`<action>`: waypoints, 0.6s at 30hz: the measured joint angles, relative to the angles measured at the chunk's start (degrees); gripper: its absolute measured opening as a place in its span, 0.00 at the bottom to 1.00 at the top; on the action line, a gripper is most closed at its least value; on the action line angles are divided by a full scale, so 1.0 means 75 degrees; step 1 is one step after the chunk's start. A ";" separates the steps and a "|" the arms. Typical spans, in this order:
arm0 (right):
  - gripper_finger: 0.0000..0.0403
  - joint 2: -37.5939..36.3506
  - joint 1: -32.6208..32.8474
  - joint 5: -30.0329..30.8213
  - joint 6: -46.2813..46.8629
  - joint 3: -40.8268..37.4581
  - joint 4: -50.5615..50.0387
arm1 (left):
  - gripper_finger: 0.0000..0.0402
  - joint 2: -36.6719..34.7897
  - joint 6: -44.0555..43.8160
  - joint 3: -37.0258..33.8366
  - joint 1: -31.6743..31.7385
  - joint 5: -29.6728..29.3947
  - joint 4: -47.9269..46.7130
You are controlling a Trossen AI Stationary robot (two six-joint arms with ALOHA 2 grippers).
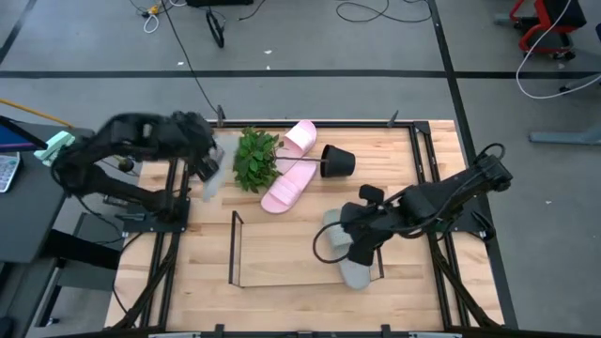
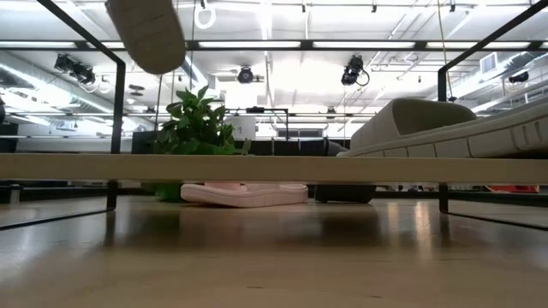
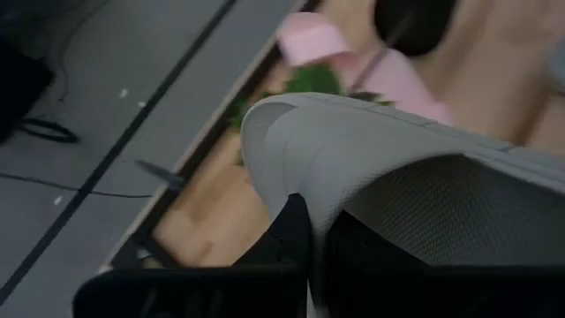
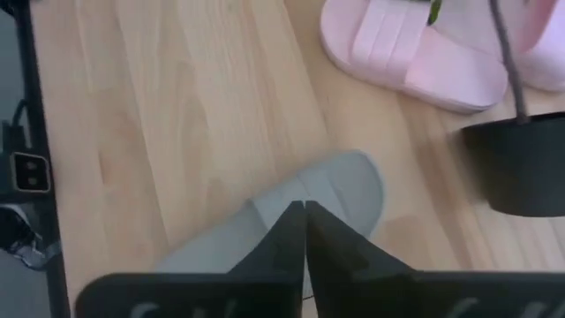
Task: Pick and place slides into the shelf
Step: Put the gray slipper on the shelf
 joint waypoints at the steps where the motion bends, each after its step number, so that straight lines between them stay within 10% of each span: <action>1: 0.03 -0.0095 0.0035 0.0096 0.0035 -0.0001 0.0000 | 0.03 0.0201 -0.0313 0.0000 -0.0377 -0.0067 0.0000; 11: 0.01 -0.0945 0.0456 0.1097 0.0896 0.0000 -0.0717 | 0.03 0.2827 -0.1412 0.0107 -0.2526 -0.0401 0.0363; 18: 0.01 -0.1139 0.0719 0.1445 0.1150 0.0000 -0.0833 | 0.03 0.4531 -0.1025 0.1950 -0.2899 -0.0373 0.0299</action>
